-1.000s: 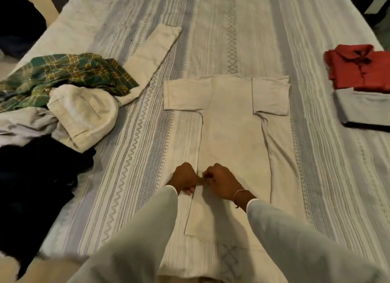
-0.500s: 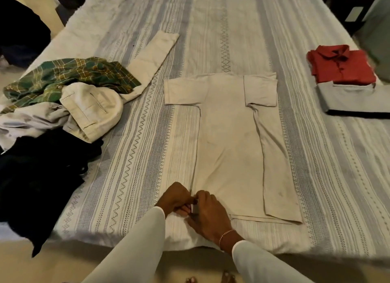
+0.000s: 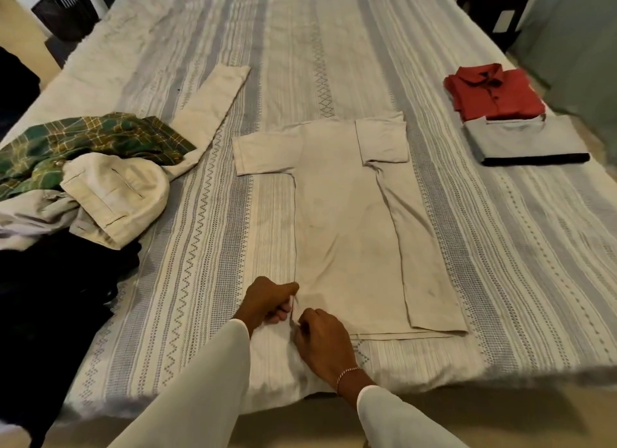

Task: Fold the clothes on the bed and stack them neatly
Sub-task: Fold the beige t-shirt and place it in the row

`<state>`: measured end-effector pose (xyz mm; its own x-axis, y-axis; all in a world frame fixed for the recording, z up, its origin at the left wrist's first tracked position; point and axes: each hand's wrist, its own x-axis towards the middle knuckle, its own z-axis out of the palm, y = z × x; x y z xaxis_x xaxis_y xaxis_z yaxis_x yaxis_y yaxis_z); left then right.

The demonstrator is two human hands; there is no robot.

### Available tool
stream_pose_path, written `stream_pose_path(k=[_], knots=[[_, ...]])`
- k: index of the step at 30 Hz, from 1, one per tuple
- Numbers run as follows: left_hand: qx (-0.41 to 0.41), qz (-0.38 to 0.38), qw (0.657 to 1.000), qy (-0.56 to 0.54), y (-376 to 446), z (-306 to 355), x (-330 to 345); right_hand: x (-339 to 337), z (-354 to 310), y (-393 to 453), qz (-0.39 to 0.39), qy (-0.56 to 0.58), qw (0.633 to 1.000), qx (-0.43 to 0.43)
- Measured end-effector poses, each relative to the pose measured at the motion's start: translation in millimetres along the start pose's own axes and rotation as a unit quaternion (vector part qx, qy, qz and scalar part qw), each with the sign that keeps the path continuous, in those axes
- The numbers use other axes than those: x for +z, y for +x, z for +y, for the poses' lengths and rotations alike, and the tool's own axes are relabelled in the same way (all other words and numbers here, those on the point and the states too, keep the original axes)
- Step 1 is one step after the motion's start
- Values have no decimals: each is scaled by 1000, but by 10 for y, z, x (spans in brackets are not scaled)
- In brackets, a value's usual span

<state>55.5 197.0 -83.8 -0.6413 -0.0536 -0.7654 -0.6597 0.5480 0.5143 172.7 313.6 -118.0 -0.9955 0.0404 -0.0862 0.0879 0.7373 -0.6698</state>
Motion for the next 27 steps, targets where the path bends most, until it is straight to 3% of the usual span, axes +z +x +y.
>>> stream_pose_path(k=[3,11,14,17,27], knots=[[67,71,995,-16,218,176,142,-88,-14,-9,22,88,994,68],[170,155,971,-70,778,854,381,-500,248,-116,130,251,939,198],[239,140,960,-40,824,1090,625,-600,400,-166,187,253,919,238],[254,115,960,-25,806,1280,960,-662,554,-228,230,241,897,292],[279,82,949,120,820,1298,1481,-864,995,-278,246,159,876,382]])
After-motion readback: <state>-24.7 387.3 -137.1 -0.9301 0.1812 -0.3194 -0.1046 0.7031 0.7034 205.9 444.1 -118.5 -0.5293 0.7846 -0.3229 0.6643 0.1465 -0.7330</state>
